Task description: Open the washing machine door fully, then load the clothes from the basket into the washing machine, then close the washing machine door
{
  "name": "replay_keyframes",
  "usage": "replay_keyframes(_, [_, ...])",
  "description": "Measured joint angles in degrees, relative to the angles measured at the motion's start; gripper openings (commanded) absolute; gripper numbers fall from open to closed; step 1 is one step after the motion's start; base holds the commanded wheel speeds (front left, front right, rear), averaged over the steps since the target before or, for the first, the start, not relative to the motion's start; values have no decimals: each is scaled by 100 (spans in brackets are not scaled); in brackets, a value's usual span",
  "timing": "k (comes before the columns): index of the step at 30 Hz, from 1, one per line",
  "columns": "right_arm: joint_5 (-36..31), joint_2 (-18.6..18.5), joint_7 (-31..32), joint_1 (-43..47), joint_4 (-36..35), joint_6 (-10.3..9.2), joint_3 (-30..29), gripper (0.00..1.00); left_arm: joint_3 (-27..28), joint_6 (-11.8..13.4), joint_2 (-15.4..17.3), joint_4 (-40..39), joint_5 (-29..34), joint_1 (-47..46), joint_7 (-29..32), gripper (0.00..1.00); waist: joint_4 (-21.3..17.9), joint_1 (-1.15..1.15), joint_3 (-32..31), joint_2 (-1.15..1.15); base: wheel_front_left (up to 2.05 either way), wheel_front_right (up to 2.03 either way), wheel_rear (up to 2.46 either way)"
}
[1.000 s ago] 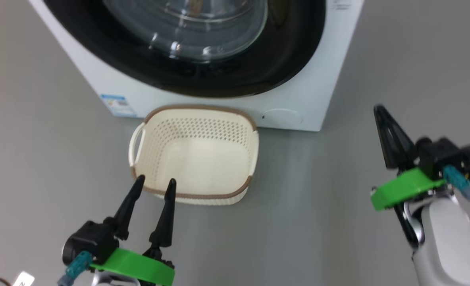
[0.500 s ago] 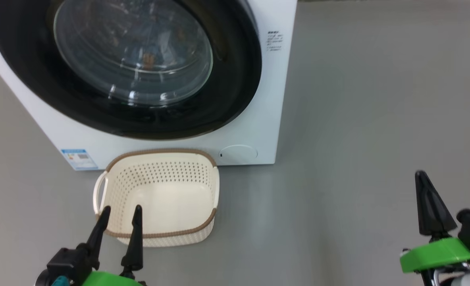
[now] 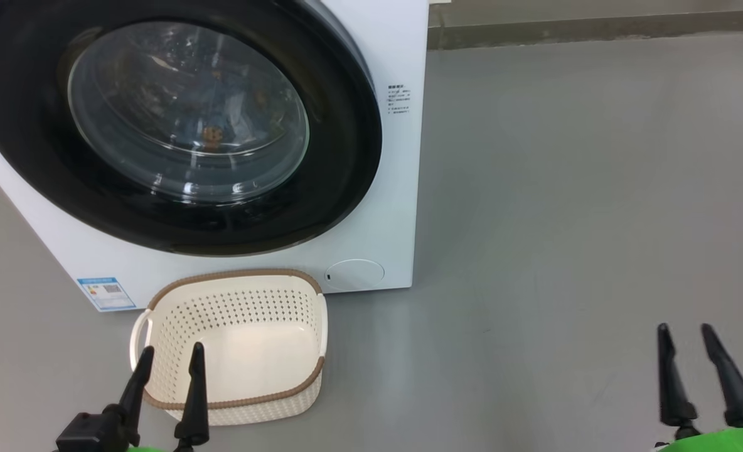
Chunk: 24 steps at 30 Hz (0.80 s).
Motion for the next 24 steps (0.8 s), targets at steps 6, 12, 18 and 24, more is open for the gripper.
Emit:
replay_keyframes(6, [-1, 4, 0, 91, -2, 0, 0, 100, 25, 0, -7, 51, 7, 69, 0, 100, -19, 0, -27, 0, 0, 0, 0])
replay_keyframes(12, [-3, 5, 0, 91, 2, 0, 3, 100, 16, 0, -13, 65, 9, 78, 0, 100, -7, 0, -33, 0, 0, 0, 0])
replay_keyframes(18, [-10, 5, 0, 91, 24, 0, 3, 100, 10, 0, -14, 73, 8, 81, 0, 100, 2, 0, -60, 0, 0, 0, 0])
replay_keyframes(24, [-11, 5, 0, 91, 34, 0, 4, 100, 9, -1, -14, 79, -45, 108, 0, 100, 13, 0, -109, 0, 0, 0, 0])
